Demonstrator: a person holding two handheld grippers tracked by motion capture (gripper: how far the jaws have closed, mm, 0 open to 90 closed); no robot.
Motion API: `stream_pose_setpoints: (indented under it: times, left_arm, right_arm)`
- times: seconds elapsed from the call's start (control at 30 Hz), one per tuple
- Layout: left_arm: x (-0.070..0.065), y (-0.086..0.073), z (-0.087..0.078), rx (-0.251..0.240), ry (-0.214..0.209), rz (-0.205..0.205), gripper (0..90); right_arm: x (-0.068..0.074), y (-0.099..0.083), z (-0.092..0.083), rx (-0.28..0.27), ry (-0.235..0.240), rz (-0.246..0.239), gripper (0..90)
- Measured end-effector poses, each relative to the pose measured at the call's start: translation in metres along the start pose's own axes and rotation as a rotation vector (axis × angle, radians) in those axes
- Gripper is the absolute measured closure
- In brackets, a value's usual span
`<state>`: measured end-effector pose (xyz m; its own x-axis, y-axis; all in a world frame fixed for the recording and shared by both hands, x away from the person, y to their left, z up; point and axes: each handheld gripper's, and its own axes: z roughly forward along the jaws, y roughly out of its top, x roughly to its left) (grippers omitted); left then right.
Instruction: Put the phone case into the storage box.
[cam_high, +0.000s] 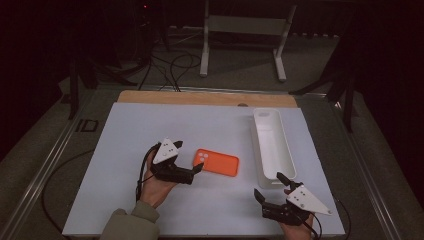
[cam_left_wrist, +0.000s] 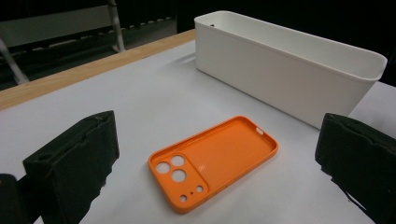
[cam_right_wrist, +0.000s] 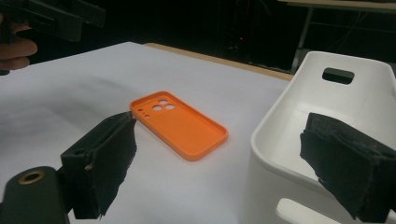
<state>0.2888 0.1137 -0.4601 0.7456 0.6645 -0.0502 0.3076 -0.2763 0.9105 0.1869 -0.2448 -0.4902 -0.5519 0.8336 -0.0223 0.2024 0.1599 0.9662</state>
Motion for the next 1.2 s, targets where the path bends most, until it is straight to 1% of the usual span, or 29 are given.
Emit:
stream_pose_setpoints:
  times: [0.1,0.13,0.23,0.43,0.5,0.63,0.7,0.77,0.8,1.0,1.2]
  left_arm:
    - [-0.001,0.002,0.003,0.004,-0.001,0.005,0.5]
    - [-0.003,0.005,0.008,0.009,-0.003,0.01,0.5]
    - [-0.005,0.008,0.013,0.017,-0.009,0.021,0.5]
    - [-0.006,0.01,0.022,0.028,-0.013,0.018,0.8]
    - [-0.007,0.011,0.028,0.041,-0.019,0.019,0.9]
    - [-0.008,0.014,0.033,0.047,-0.024,0.022,1.0]
    - [-0.009,0.016,0.039,0.058,-0.025,0.029,1.0]
    - [-0.009,0.016,0.04,0.061,-0.026,0.029,1.0]
    - [-0.01,0.017,0.045,0.072,-0.029,0.034,1.0]
    - [-0.013,0.017,0.055,0.102,-0.029,0.041,0.9]
    - [-0.017,0.017,0.067,0.136,-0.046,0.035,2.1]
  right_arm:
    - [0.0,0.0,0.0,0.0,-0.003,0.005,9.9]
    - [0.0,0.0,0.0,0.0,-0.005,0.006,9.9]
    - [0.0,0.0,-0.001,-0.001,-0.007,0.008,9.9]
    - [-0.001,0.0,-0.001,-0.001,-0.008,0.007,9.9]
    - [-0.001,0.0,-0.001,-0.001,-0.01,0.008,9.9]
    - [-0.002,0.0,-0.001,-0.003,-0.012,0.008,9.9]
    - [-0.002,0.0,-0.002,-0.003,-0.013,0.008,9.9]
    - [-0.002,0.0,-0.002,-0.003,-0.013,0.007,9.9]
    - [-0.003,0.0,-0.002,-0.002,-0.014,0.008,9.9]
    - [-0.003,0.0,-0.002,-0.004,-0.016,0.007,9.9]
    - [-0.004,0.0,-0.002,-0.002,-0.023,0.016,9.9]
